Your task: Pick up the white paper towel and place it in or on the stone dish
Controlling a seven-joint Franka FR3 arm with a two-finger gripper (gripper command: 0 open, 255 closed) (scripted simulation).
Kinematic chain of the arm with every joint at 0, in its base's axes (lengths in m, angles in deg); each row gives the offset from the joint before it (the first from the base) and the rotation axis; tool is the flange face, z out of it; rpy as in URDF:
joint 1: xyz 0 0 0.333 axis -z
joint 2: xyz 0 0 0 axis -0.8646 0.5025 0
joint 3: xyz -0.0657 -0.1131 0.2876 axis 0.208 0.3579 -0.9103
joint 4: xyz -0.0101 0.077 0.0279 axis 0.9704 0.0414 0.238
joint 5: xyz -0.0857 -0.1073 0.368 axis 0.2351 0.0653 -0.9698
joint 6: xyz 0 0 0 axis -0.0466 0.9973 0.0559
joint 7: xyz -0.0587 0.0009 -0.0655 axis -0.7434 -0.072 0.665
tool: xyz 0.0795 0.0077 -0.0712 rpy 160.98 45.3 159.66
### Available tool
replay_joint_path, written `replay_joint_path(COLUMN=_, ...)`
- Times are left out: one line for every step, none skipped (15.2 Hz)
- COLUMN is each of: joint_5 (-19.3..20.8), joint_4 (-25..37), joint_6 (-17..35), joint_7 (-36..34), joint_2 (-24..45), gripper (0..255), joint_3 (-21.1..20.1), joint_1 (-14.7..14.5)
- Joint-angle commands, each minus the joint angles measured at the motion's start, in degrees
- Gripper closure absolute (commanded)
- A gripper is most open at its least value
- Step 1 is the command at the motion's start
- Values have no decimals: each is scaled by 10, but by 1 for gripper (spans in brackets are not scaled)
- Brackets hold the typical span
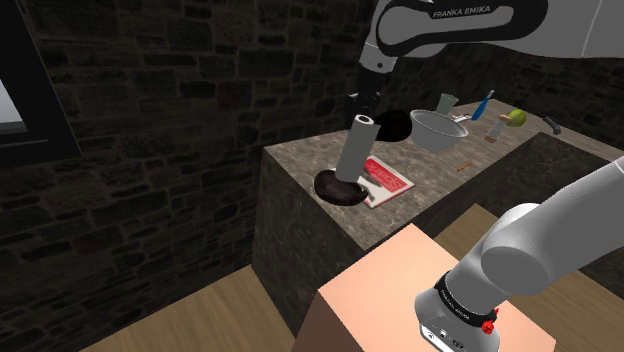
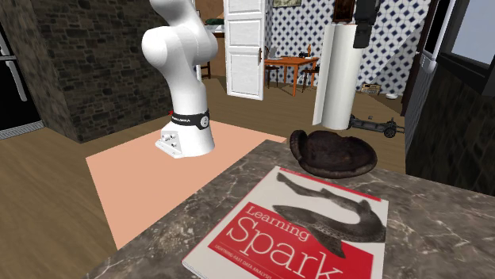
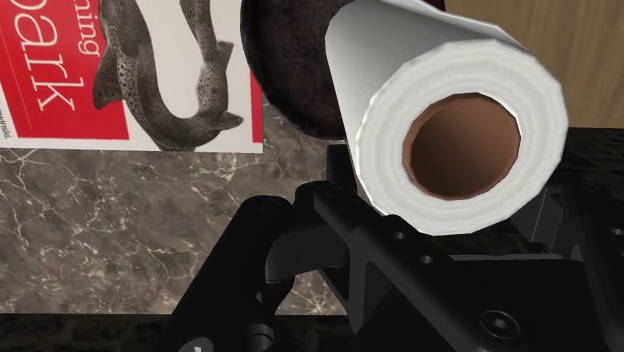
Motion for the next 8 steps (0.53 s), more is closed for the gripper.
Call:
replay_joint_path(joint_5=0, joint_4=-9, joint_6=9, joint_7=0, joint_2=0, gripper=255, joint_3=0, joint_1=0)
replay_joint_path(joint_5=0, joint_4=-9, joint_6=9, joint_7=0, joint_2=0, gripper=255, joint_3=0, joint_1=0)
replay_joint_path(joint_5=0, joint_4=-9, joint_6=9, joint_7=0, joint_2=0, gripper=255, joint_3=0, joint_1=0)
replay_joint_path(joint_5=0, joint_4=-9, joint_6=9, joint_7=0, joint_2=0, gripper=255, joint_3=0, joint_1=0)
replay_joint_path(joint_5=0, joint_4=-9, joint_6=9, joint_7=0, joint_2=0, gripper=255, joint_3=0, joint_1=0)
replay_joint_path(joint_5=0, joint_4=-9, joint_6=9, joint_7=0, joint_2=0, gripper=255, joint_3=0, joint_1=0)
replay_joint_path(joint_5=0, joint_4=-9, joint_6=9, joint_7=0, joint_2=0, gripper=255, joint_3=0, joint_1=0)
replay_joint_path(joint_5=0, joint_4=-9, joint_6=9, joint_7=0, joint_2=0, gripper=255, joint_3=0, joint_1=0)
